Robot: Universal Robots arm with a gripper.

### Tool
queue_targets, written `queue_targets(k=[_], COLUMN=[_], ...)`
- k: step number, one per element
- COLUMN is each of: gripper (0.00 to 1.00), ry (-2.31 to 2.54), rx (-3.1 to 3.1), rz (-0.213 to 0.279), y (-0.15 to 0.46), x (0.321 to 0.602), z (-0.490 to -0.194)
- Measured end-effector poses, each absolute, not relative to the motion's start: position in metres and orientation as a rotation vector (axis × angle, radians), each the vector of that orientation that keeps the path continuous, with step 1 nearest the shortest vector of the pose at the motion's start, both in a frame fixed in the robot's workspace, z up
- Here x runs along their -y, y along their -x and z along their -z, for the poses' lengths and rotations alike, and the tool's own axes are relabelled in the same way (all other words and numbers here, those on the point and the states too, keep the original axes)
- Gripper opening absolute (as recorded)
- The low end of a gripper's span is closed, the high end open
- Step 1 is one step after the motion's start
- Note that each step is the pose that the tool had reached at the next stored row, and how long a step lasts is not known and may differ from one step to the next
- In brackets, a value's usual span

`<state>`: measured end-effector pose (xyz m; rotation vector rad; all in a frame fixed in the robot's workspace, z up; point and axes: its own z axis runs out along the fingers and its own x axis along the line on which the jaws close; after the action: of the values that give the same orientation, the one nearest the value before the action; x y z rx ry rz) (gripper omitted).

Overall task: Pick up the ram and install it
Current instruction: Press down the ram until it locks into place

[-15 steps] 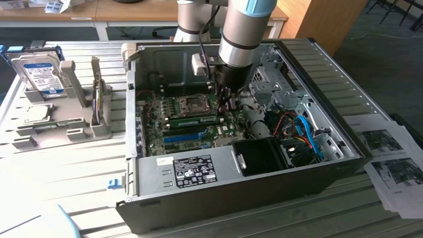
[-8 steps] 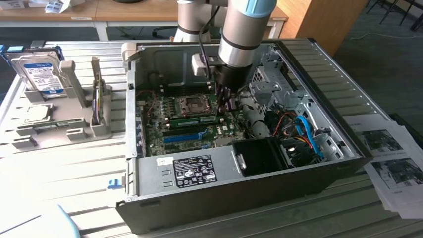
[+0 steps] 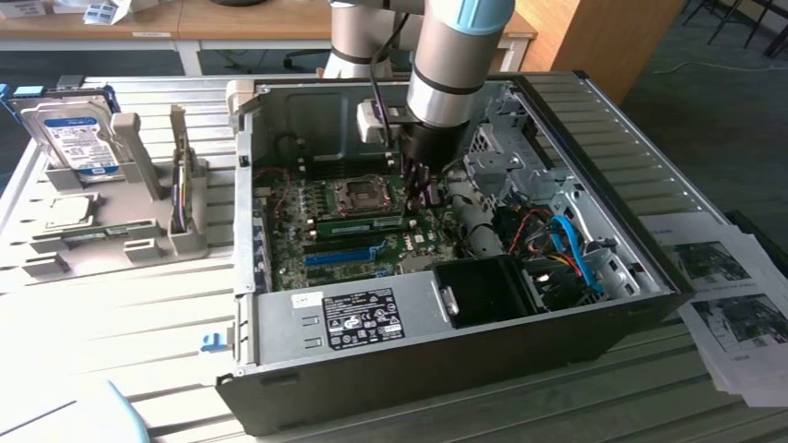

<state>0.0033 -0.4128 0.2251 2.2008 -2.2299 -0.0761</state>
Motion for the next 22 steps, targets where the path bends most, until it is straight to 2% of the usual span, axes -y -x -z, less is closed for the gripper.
queue_targets(k=[22], gripper=[0.09], ry=[-2.201], rx=[2.23], rz=[0.076], y=[-0.0033], x=[0.4128], z=[-0.2235])
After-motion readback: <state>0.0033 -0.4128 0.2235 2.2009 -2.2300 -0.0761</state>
